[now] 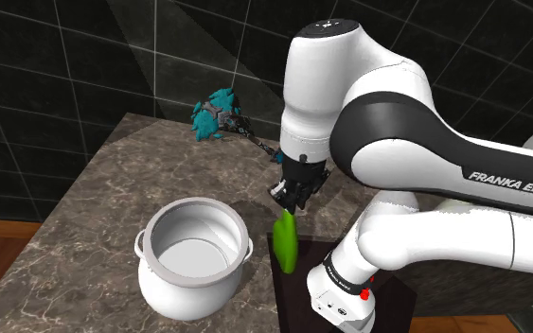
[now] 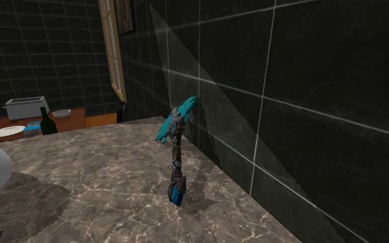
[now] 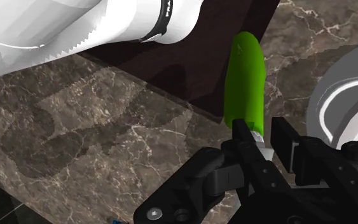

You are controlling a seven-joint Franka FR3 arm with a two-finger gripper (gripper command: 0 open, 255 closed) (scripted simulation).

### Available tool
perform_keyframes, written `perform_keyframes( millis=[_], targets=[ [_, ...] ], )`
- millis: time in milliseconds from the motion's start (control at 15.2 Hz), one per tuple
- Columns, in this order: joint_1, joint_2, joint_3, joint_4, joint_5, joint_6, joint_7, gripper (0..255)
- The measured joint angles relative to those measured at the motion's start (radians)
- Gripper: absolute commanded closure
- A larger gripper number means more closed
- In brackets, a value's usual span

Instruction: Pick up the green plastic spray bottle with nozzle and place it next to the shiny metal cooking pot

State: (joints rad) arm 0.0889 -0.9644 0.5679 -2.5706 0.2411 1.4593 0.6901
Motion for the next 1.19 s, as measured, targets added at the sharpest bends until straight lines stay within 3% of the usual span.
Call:
perform_keyframes(
  millis=[462, 924, 990, 1188],
  targets=[
    [0.014, -0.001, 0.039, -0.087, 0.037, 0.085, 0.010, 255],
    [0.015, 0.002, 0.044, -0.097, 0.041, 0.098, 0.011, 255],
    [0.015, 0.002, 0.044, -0.097, 0.041, 0.098, 0.011, 0],
    [0.015, 0.002, 0.044, -0.097, 0.041, 0.098, 0.011, 0]
  ],
)
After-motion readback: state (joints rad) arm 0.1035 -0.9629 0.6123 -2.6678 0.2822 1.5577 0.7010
